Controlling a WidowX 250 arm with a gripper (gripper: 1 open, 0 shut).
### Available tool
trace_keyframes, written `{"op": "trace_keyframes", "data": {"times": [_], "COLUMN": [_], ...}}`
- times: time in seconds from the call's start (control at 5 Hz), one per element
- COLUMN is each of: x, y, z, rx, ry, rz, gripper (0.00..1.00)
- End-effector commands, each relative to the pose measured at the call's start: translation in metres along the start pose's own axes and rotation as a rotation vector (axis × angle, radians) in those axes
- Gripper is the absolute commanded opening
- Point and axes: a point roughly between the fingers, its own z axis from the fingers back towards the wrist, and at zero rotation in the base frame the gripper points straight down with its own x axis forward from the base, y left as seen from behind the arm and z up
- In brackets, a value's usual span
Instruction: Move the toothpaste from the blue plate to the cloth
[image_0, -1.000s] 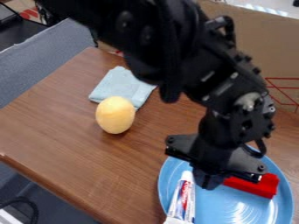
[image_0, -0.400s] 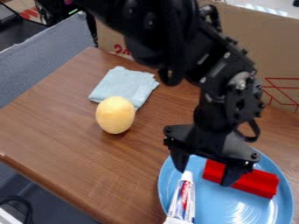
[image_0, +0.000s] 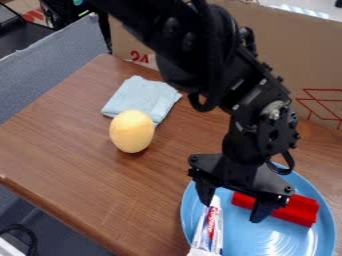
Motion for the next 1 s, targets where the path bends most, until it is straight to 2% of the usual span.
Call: {"op": "trace_keyframes", "data": {"times": [0.0, 0.2, 0.4, 0.6, 0.8], "x": [0.006, 0.007, -0.003, -0.015, -0.019], "y": [-0.002, 0.009, 0.007, 0.004, 0.01], "z": [0.008, 0.01, 0.009, 0.014, 0.02], "rx": [-0.011, -0.004, 0.004, 0.012, 0.015], "ry": [-0.007, 0.006, 0.021, 0.044, 0.077], "rz": [0.002, 0.01, 0.017, 0.013, 0.029], "gripper": [1.0, 1.0, 1.0, 1.0, 1.0]}}
